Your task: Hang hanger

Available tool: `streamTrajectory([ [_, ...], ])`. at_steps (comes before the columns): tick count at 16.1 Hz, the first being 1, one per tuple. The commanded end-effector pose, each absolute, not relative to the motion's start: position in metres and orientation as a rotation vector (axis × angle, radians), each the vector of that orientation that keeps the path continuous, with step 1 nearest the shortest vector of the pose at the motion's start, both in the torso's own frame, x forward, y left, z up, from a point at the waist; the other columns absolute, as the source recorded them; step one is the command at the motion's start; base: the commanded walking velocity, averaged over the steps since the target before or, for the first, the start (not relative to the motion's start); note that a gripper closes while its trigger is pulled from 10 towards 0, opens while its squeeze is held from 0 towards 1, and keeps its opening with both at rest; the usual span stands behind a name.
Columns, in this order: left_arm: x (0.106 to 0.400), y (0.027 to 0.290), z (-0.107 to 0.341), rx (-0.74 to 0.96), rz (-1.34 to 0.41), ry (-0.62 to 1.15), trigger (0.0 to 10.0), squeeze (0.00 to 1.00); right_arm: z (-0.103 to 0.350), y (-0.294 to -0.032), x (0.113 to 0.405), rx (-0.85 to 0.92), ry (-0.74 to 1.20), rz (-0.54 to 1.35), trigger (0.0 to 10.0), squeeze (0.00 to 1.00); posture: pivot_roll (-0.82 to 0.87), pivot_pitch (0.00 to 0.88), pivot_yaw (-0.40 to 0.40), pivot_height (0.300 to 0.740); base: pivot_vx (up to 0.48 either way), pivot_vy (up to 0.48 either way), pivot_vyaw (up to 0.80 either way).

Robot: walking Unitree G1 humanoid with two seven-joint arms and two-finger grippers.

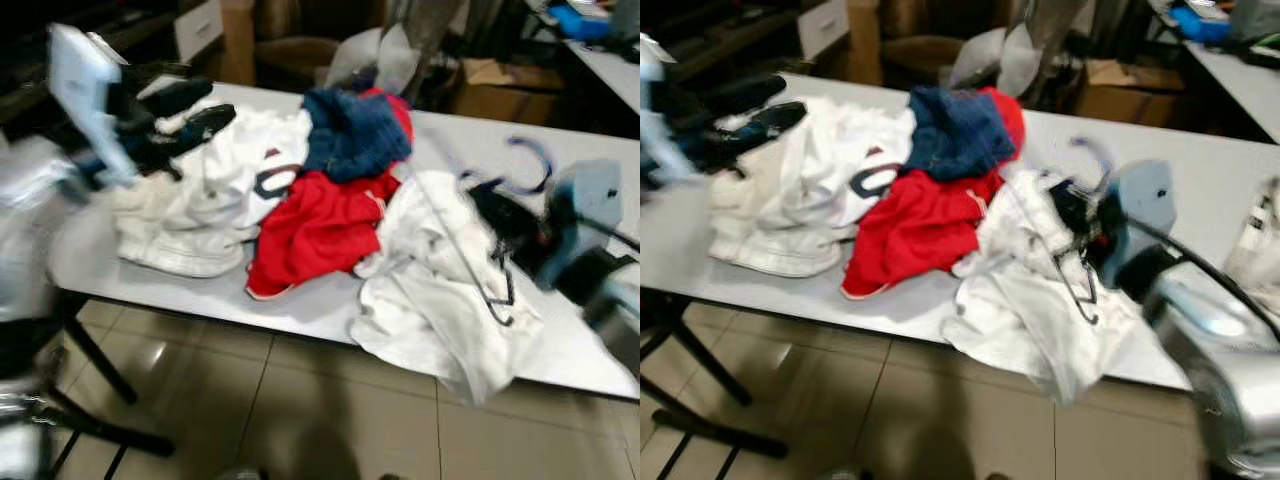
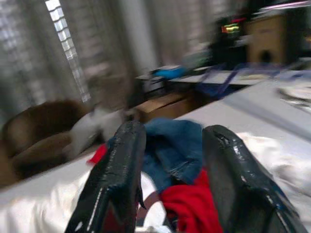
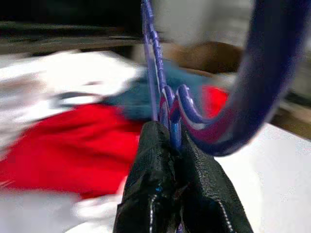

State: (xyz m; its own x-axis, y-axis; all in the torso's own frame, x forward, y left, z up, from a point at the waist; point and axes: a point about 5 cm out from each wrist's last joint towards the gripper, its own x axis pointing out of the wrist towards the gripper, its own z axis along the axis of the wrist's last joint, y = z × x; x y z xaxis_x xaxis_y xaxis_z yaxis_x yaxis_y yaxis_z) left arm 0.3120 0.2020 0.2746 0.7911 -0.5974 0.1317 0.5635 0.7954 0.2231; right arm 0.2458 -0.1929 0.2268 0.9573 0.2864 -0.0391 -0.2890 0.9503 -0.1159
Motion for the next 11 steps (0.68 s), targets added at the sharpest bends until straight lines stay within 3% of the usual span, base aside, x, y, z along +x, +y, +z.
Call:
streamTrajectory([
  [1, 0.317, 0.191, 0.253, 0.135, -0.51, -0.157, 10.0, 0.45, 0.228, -0.196, 0.245, -0.071, 0.011, 0.177, 10.0, 0.0, -0.06, 0.0, -0.017, 0.74, 0.0, 0.0, 0.0],
  [2, 0.316, 0.177, 0.239, 0.067, -0.486, -0.146, 10.0, 0.43, 0.226, -0.191, 0.242, -0.044, 0.003, 0.149, 10.0, 0.0, -0.06, 0.0, -0.018, 0.74, 0.0, 0.0, 0.0],
  [4, 0.309, 0.151, 0.21, 0.104, -0.429, -0.11, 10.0, 0.39, 0.219, -0.186, 0.238, -0.006, 0.018, 0.106, 10.0, 0.0, -0.07, 0.0, -0.006, 0.74, 0.0, 0.0, 0.0],
  [6, 0.309, 0.136, 0.197, 0.163, -0.396, -0.078, 10.0, 0.39, 0.22, -0.187, 0.237, 0.045, -0.029, 0.025, 10.0, 0.0, -0.08, 0.001, 0.014, 0.74, 0.0, -0.375, 0.0],
  [11, 0.306, 0.132, 0.185, 0.135, -0.334, -0.074, 10.0, 0.38, 0.199, -0.177, 0.241, 0.005, 0.006, -0.015, 10.0, 0.0, -0.08, 0.0, 0.021, 0.74, 0.0, -0.387, 0.0],
])
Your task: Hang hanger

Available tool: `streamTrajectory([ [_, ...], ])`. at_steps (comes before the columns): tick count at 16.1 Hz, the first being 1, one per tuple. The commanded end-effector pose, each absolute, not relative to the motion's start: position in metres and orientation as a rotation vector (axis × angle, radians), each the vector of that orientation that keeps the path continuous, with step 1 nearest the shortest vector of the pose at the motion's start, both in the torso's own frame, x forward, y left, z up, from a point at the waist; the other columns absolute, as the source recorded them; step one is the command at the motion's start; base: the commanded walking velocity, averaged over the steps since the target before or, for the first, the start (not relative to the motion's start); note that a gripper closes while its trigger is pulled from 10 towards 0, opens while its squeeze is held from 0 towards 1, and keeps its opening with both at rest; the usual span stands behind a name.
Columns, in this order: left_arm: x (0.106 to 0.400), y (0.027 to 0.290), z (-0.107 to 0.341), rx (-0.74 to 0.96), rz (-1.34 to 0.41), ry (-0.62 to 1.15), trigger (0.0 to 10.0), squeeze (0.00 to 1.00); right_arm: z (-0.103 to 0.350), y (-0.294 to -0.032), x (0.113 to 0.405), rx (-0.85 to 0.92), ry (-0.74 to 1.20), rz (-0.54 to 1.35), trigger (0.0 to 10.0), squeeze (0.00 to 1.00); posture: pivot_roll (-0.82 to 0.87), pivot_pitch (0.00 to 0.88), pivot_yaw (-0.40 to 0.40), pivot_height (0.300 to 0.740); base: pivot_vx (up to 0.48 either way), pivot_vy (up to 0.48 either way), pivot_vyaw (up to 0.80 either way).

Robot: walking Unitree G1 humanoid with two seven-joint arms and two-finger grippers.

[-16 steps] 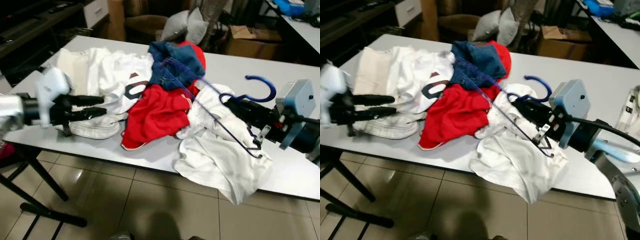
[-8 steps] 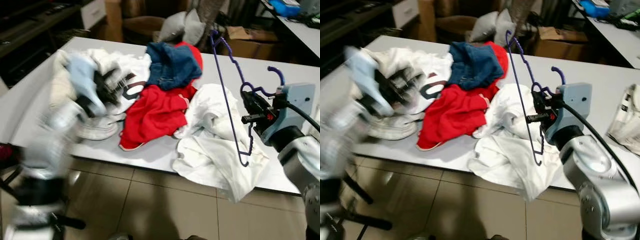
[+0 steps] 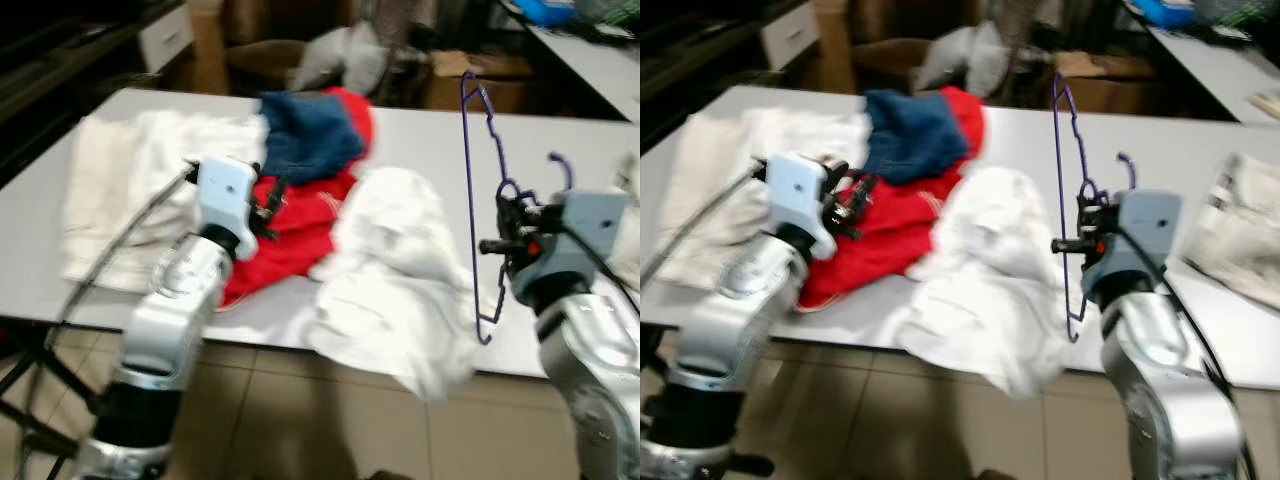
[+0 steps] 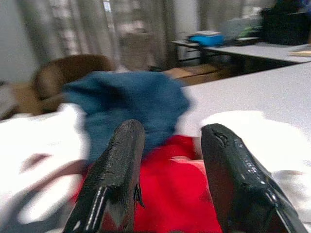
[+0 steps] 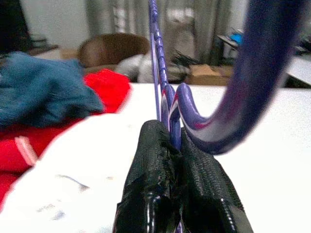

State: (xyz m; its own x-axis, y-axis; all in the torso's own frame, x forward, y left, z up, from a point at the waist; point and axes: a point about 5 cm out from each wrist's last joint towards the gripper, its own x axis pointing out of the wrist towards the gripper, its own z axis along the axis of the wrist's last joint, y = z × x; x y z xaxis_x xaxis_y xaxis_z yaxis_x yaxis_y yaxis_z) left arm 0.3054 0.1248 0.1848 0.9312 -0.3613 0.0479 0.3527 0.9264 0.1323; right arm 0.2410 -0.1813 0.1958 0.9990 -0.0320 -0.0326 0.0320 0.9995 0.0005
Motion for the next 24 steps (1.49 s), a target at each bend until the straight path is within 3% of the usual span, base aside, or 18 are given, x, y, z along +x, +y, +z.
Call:
streamTrajectory([
  [1, 0.306, 0.132, 0.184, 0.141, -0.338, -0.069, 10.0, 0.38, 0.197, -0.174, 0.242, 0.055, 0.016, -0.003, 10.0, 0.0, -0.08, 0.0, 0.019, 0.74, 0.0, -0.386, 0.0],
  [12, 0.311, 0.142, 0.184, 0.108, -0.265, -0.089, 10.0, 0.37, 0.183, -0.169, 0.254, 0.126, 0.035, -0.033, 10.0, 0.0, -0.07, 0.0, 0.009, 0.74, 0.0, -0.311, 0.0],
  [14, 0.315, 0.134, 0.184, 0.083, -0.297, -0.076, 10.0, 0.19, 0.183, -0.168, 0.256, 0.131, 0.04, -0.031, 10.0, 0.0, -0.08, 0.0, 0.023, 0.74, 0.0, 0.0, 0.0],
  [17, 0.312, 0.13, 0.179, 0.084, -0.304, -0.068, 10.0, 0.16, 0.176, -0.171, 0.248, 0.136, 0.064, -0.063, 10.0, 0.0, -0.09, 0.0, 0.025, 0.74, 0.0, 0.0, -0.72],
  [18, 0.309, 0.134, 0.173, 0.056, -0.295, -0.037, 10.0, 0.0, 0.175, -0.174, 0.245, 0.121, 0.068, -0.084, 10.0, 0.0, -0.09, 0.0, 0.022, 0.74, 0.0, 0.0, -0.8],
  [24, 0.301, 0.135, 0.173, -0.001, -0.352, -0.012, 10.0, 0.0, 0.171, -0.181, 0.243, 0.101, 0.083, -0.126, 10.0, 0.0, -0.08, 0.0, 0.004, 0.74, 0.0, 0.0, -0.39],
])
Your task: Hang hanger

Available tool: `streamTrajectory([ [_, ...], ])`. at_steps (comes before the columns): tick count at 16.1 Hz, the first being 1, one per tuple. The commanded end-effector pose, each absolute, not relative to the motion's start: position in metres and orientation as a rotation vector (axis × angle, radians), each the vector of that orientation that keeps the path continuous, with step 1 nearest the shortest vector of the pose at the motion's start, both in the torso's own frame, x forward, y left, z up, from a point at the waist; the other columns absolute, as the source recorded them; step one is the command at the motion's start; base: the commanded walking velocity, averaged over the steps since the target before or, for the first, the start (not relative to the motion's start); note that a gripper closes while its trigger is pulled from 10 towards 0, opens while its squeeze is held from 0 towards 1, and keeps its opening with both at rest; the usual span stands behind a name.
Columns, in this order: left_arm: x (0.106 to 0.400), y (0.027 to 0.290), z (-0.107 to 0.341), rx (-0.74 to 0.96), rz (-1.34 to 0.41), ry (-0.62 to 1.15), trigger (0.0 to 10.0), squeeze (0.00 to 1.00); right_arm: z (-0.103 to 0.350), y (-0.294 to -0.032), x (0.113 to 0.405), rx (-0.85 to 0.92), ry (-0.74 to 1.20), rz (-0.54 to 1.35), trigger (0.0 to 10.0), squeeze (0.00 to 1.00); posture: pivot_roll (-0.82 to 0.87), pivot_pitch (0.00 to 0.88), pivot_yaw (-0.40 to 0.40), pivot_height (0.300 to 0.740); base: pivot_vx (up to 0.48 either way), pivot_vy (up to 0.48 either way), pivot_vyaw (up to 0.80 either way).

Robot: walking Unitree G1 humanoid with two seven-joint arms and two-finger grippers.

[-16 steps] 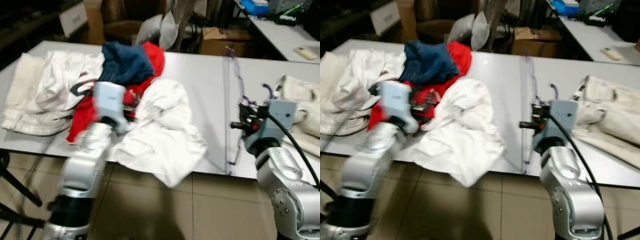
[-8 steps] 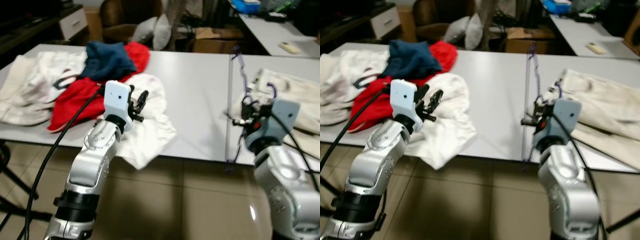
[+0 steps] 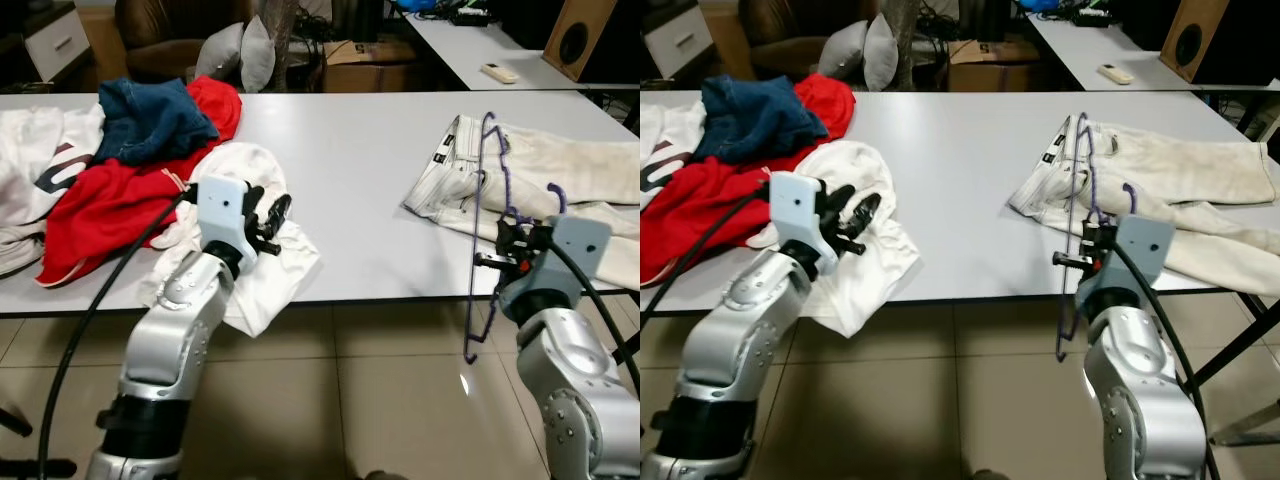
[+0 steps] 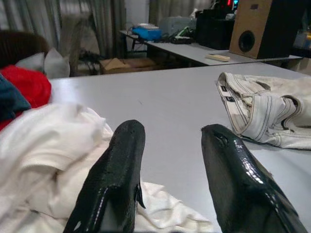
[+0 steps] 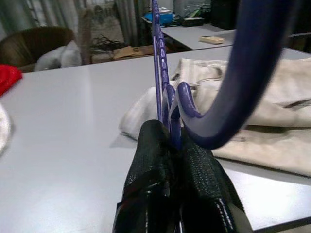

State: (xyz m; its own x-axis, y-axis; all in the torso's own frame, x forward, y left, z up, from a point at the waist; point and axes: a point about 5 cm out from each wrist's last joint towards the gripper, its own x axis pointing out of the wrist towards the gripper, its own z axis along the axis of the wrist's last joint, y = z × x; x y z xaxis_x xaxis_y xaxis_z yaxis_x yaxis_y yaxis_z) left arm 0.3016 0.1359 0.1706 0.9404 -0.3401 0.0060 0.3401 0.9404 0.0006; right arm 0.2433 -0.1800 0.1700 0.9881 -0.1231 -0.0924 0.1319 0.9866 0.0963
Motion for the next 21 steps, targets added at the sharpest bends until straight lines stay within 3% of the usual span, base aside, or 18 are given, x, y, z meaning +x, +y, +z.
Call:
streamTrajectory([
  [1, 0.301, 0.137, 0.174, 0.059, -0.347, -0.037, 10.0, 0.0, 0.171, -0.179, 0.243, 0.108, 0.077, -0.131, 10.0, 0.0, -0.08, 0.0, 0.002, 0.74, 0.0, 0.0, -0.76],
  [3, 0.303, 0.136, 0.172, 0.12, -0.344, -0.036, 10.0, 0.0, 0.171, -0.177, 0.243, 0.12, 0.079, -0.126, 10.0, 0.0, -0.07, 0.001, 0.004, 0.74, 0.0, 0.0, -0.76],
  [6, 0.3, 0.131, 0.172, 0.074, -0.395, -0.047, 10.0, 0.0, 0.169, -0.172, 0.239, 0.164, 0.091, -0.111, 10.0, 0.0, -0.09, 0.003, 0.011, 0.74, 0.0, 0.0, -0.76],
  [13, 0.304, 0.123, 0.168, 0.059, -0.408, -0.053, 10.0, 0.0, 0.173, -0.177, 0.235, 0.105, 0.066, -0.158, 10.0, 0.0, -0.12, 0.004, 0.026, 0.74, 0.295, 0.0, -0.71],
  [21, 0.309, 0.132, 0.167, 0.081, -0.348, -0.053, 10.0, 0.0, 0.172, -0.178, 0.241, 0.067, 0.073, -0.067, 10.0, 0.0, -0.1, 0.0, 0.011, 0.74, 0.308, 0.0, 0.0],
])
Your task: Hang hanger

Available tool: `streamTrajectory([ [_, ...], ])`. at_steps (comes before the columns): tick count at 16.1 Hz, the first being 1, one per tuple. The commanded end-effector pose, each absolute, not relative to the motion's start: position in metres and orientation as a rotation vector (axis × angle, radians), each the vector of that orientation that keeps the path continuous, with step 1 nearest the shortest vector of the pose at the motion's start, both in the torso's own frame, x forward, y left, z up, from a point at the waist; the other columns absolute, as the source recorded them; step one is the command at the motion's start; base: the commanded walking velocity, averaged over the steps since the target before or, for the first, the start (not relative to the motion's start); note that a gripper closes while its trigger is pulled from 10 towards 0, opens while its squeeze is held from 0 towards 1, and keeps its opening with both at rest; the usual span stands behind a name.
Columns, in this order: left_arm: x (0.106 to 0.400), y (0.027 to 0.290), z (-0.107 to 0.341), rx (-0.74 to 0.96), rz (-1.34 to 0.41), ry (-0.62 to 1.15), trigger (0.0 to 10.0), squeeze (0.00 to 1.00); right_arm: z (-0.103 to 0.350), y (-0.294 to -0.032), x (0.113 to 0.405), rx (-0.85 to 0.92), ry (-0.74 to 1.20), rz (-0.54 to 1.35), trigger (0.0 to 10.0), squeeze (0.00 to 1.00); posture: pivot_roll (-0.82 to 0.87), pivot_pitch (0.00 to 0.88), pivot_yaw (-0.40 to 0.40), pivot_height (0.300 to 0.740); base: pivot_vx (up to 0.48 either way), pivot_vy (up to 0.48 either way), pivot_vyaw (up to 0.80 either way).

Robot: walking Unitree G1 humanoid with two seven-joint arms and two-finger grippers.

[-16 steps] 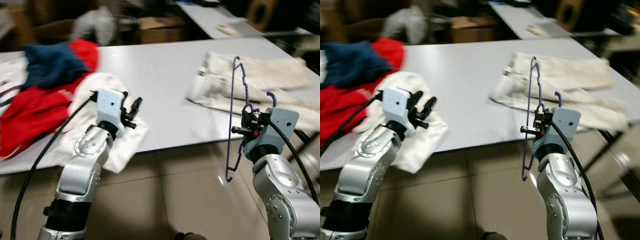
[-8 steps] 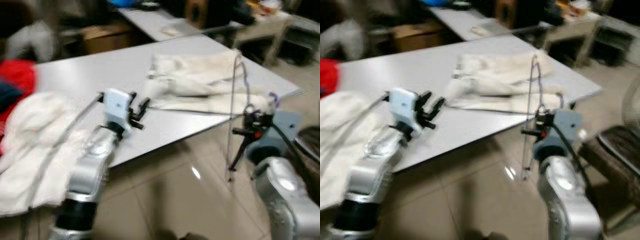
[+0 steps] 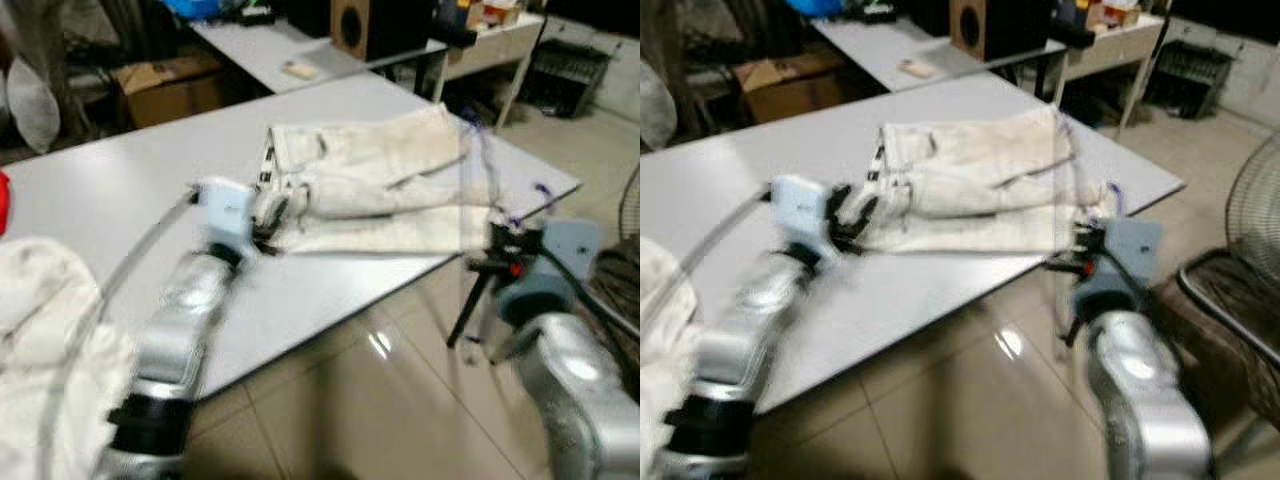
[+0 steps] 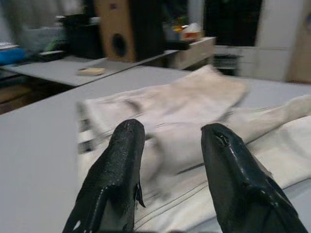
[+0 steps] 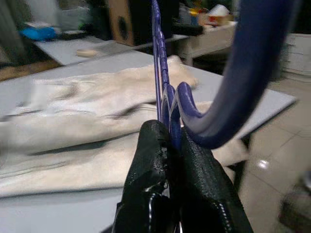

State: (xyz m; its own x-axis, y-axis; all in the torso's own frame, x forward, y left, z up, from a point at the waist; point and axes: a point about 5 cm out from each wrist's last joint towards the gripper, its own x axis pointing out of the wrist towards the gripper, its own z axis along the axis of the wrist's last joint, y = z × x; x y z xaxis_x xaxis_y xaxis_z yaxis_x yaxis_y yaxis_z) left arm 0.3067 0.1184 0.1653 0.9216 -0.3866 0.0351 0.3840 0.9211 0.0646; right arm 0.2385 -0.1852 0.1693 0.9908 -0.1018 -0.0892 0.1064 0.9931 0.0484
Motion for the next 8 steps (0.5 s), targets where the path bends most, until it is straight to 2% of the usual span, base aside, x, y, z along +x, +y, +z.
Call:
streamTrajectory([
  [1, 0.3094, 0.1343, 0.1671, 0.082, -0.332, -0.052, 10.0, 0.0, 0.1719, -0.177, 0.2421, 0.073, 0.076, -0.051, 10.0, 0.0, -0.1, 0.0, 0.009, 0.74, 0.304, 0.0, 0.0],
  [8, 0.3073, 0.13, 0.1623, 0.08, -0.351, -0.04, 10.0, 0.0, 0.1676, -0.1793, 0.2375, 0.008, 0.086, -0.052, 10.0, 0.0, -0.1, 0.0, 0.018, 0.74, 0.305, 0.0, 0.0],
])
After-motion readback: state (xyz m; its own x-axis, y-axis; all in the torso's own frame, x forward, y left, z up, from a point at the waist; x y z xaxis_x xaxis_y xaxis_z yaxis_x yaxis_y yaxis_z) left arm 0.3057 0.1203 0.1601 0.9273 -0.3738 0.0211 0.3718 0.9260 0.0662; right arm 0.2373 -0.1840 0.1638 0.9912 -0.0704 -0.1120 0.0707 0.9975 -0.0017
